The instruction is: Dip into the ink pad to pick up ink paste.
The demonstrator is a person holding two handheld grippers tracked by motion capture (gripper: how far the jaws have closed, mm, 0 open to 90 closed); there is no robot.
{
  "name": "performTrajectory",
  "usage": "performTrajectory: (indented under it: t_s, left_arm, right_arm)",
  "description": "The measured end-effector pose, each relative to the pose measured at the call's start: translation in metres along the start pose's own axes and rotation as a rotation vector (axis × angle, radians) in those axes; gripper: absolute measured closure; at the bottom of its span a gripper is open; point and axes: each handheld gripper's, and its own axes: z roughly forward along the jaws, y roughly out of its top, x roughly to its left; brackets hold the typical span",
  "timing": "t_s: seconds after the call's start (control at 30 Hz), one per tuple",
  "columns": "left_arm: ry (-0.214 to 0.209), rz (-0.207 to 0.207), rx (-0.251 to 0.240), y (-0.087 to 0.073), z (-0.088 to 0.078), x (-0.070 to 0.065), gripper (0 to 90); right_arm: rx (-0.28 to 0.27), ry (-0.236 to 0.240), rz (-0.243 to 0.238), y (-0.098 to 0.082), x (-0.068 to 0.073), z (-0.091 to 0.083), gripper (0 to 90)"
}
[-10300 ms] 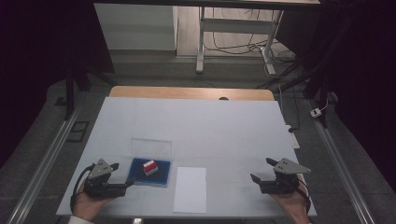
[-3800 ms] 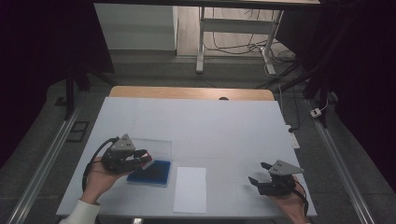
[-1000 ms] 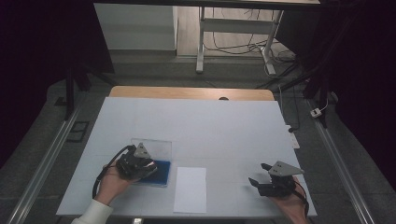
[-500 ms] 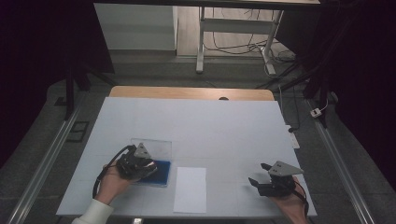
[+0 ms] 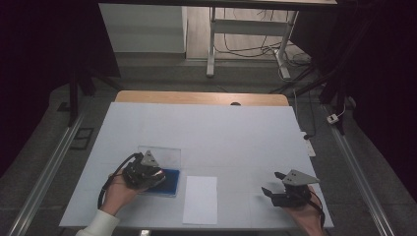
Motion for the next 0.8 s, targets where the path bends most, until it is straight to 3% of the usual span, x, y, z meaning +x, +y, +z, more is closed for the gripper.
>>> performTrajectory:
  t_s: [0.37,0.6,0.8]
  left_arm:
    - [0.005,0.002,-0.003,0.000,0.000,-0.001,71.4]
    - [0.018,0.043,0.007,0.005,-0.008,-0.003,70.8]
    - [-0.011,0.009,-0.063,0.006,-0.031,0.003,70.7]
  right_arm:
    - [-0.004,0.001,-0.001,0.000,-0.001,0.000,23.9]
    - [-0.012,0.004,0.009,0.000,-0.001,0.000,23.9]
    - [-0.005,0.006,0.000,0.000,-0.001,0.000,23.9]
